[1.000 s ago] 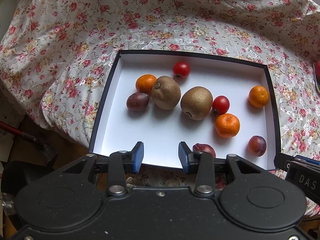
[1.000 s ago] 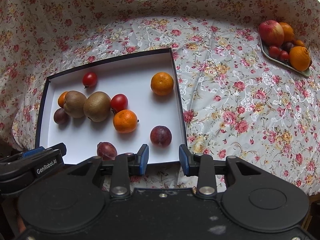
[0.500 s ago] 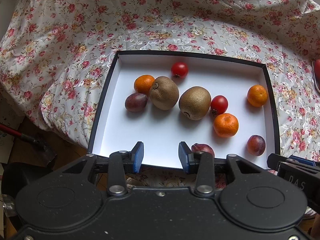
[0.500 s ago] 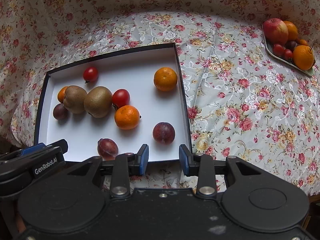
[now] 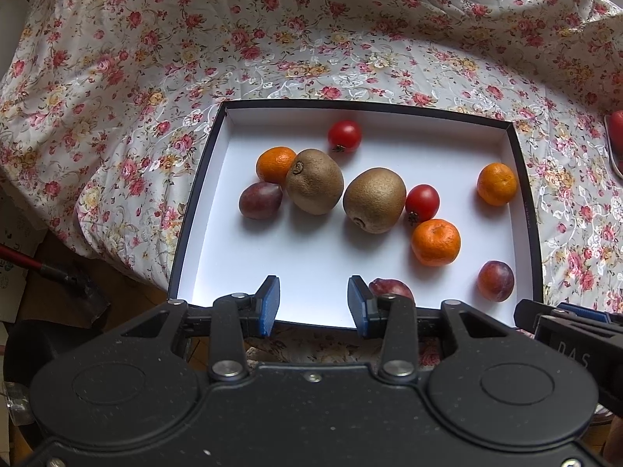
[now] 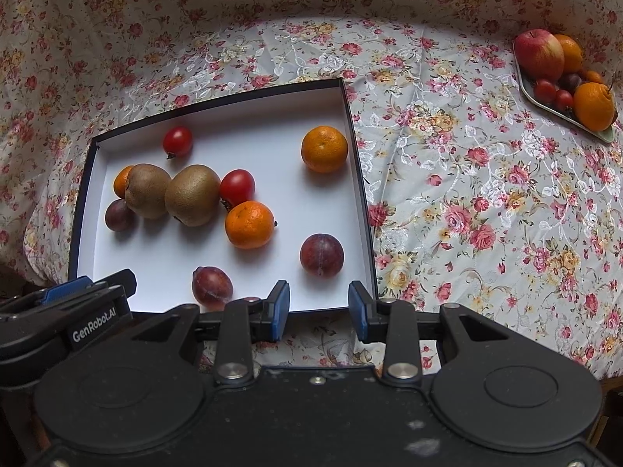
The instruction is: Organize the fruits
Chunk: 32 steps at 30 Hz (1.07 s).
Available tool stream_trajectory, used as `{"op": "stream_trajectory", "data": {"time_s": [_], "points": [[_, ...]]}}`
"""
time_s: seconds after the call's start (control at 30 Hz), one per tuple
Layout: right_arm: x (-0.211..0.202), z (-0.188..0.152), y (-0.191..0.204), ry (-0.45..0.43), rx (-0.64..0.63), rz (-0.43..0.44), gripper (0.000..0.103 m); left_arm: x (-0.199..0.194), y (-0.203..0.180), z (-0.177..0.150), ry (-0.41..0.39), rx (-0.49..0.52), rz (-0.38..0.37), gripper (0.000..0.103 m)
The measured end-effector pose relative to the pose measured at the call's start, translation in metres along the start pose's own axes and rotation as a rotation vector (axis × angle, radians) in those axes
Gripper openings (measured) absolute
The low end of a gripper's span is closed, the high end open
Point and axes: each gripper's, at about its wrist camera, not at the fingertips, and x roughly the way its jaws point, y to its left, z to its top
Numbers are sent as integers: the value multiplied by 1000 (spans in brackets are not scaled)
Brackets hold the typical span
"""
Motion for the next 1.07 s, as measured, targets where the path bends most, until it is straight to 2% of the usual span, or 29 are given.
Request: {"op": "stream_trajectory", "data": {"time_s": [1.07], "points": [[2, -2, 5, 10, -31, 2, 37, 0, -1, 0, 1, 13, 7, 49]]}}
